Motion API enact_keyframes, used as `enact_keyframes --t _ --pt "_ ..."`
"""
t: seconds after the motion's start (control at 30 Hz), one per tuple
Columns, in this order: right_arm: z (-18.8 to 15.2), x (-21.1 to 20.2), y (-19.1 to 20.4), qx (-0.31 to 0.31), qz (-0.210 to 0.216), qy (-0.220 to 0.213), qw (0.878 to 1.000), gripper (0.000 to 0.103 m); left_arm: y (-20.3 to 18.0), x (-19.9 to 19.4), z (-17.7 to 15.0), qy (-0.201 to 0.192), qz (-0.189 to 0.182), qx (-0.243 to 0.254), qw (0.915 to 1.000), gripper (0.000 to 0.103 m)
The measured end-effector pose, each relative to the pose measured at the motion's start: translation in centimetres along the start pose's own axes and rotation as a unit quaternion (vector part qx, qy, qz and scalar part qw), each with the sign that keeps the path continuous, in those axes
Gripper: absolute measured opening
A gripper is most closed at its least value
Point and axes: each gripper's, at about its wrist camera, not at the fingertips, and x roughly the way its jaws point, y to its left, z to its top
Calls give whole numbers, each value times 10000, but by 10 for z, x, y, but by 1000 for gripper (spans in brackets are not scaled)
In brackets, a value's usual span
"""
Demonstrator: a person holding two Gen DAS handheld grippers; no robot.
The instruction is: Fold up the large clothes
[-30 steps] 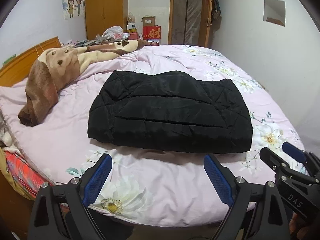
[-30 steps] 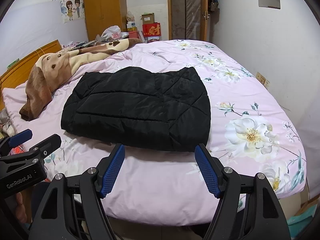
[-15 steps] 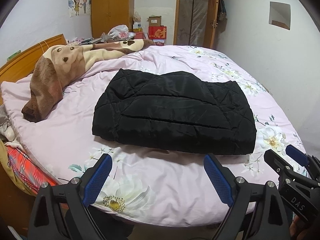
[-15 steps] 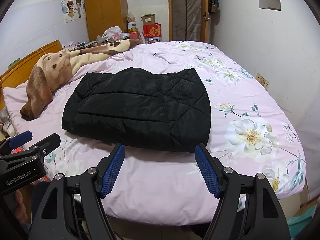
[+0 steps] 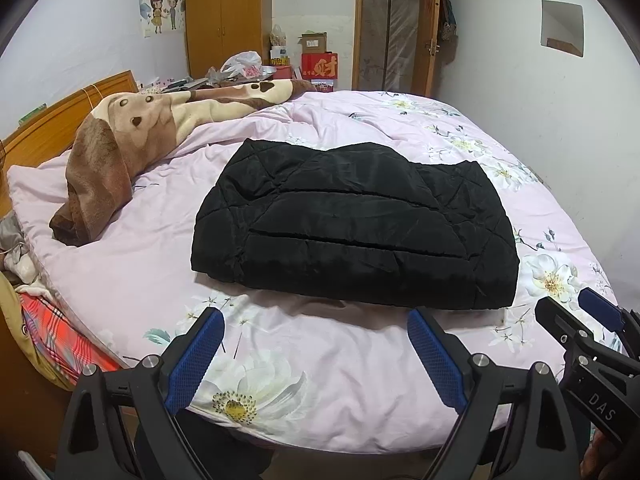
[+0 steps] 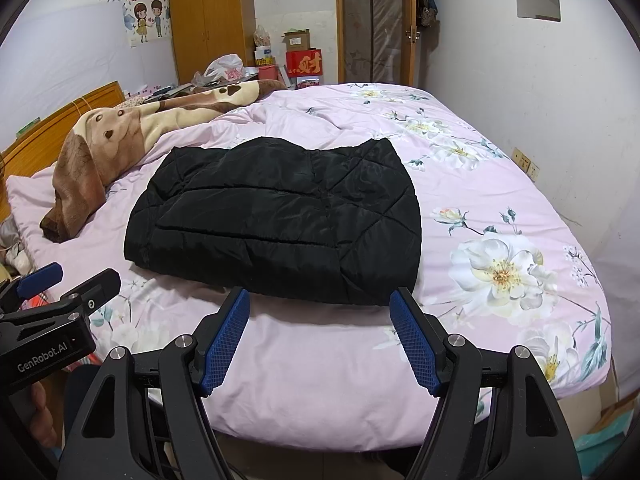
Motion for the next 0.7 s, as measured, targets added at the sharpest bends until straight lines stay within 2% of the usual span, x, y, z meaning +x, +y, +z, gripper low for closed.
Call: enact_keyframes --t 0.7 --pt "0 1 0 -12 6 16 10000 72 2 -1 -1 13 21 -29 10000 93"
